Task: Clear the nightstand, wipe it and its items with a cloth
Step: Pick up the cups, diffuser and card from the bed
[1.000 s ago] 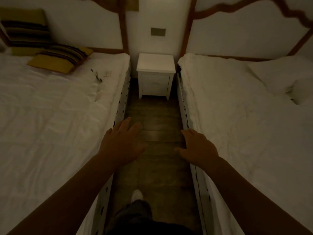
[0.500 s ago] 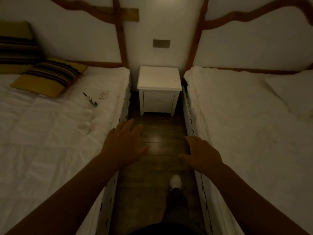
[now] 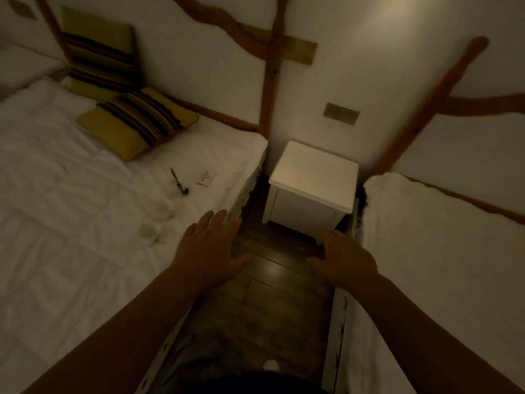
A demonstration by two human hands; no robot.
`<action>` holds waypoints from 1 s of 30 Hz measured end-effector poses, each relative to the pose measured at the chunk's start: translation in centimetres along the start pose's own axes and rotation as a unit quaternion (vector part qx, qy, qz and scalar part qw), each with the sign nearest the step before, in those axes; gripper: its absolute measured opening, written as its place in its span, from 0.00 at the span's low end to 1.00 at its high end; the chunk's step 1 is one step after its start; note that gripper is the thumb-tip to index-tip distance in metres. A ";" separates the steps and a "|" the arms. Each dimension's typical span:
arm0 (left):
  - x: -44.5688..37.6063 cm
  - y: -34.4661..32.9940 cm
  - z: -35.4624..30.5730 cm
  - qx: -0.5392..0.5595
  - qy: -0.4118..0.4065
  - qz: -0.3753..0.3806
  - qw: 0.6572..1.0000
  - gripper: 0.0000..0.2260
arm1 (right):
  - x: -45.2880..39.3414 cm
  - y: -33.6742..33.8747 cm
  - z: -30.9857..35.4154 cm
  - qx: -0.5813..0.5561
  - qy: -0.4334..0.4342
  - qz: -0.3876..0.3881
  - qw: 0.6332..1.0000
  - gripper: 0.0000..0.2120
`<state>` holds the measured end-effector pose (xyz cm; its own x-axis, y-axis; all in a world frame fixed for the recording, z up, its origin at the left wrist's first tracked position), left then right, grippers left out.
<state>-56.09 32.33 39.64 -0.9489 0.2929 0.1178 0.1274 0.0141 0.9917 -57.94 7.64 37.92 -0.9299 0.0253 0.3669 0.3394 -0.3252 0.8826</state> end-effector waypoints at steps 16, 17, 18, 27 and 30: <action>-4.3 -2.0 26.2 0.044 0.306 -0.021 0.951 0.36 | -22.8 -5.3 29.2 0.123 0.289 0.112 0.943 0.36; -3.7 -2.4 27.1 0.045 0.327 -0.015 0.944 0.36 | -23.5 -6.1 30.7 0.137 0.309 0.123 0.933 0.37; -2.9 -3.0 28.0 0.049 0.348 -0.007 0.936 0.36 | -24.2 -6.9 32.4 0.149 0.329 0.133 0.923 0.37; -2.4 -9.1 32.8 0.091 0.514 0.032 0.852 0.36 | -30.8 -13.6 41.9 0.218 0.469 0.186 0.836 0.33; -4.9 -11.1 33.2 0.125 0.553 0.036 0.823 0.36 | -33.8 -15.3 43.2 0.236 0.490 0.196 0.816 0.33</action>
<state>-43.25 62.46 26.32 -0.6013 -0.7458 0.2869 0.1196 0.2710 0.9551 -25.57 52.57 24.73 -0.3246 -0.8365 0.4415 0.4394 0.2800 0.8536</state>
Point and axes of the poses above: each hand's wrist, its own x-axis away from the middle knuckle, its own y-axis out of the back of the hand, z = x × y, the point moved 10 cm from there along -x, towards the middle knuckle, and after that the axes turned 7 degrees about -x, right-handed, at the moved point
